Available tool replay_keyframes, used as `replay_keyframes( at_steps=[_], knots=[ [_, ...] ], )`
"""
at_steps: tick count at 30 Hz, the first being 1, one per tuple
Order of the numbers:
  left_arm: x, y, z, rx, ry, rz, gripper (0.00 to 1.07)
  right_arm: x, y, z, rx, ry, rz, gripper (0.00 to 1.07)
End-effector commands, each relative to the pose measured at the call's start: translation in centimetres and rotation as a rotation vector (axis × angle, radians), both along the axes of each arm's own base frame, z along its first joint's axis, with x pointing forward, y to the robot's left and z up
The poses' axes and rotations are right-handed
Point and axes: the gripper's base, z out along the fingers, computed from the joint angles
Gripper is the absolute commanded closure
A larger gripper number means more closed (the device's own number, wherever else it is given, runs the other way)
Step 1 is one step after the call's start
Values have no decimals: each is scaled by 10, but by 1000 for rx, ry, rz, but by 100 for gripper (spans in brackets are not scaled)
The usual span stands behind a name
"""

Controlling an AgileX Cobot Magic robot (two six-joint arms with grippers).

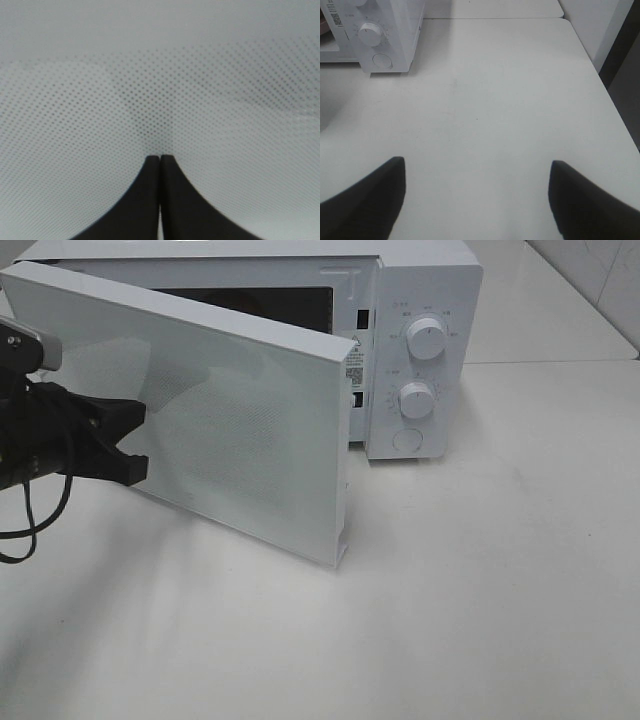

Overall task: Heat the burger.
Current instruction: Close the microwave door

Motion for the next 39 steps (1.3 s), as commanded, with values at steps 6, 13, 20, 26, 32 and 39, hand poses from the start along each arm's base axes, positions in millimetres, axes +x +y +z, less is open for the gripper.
replay_keyframes(
  at_steps=[6,13,20,26,32,39],
  knots=[
    [10,-15,2,-29,4,12,107,-4,0,0,-1,-33,-4,32],
    [21,-33,0,-39,6,-8,107,-4,0,0,-2,-33,-4,32],
    [32,-55,0,-54,-3,-34,107,-4,0,0,-2,-33,-4,32],
    [45,-74,-1,-81,-12,-38,107,-4,0,0,-2,-33,-4,32],
    [55,-84,-1,-86,-14,-39,107,-4,0,0,-2,-33,-4,32],
    [73,-98,1,-111,-28,-37,107,-4,0,0,-3,-33,-5,32]
  ],
)
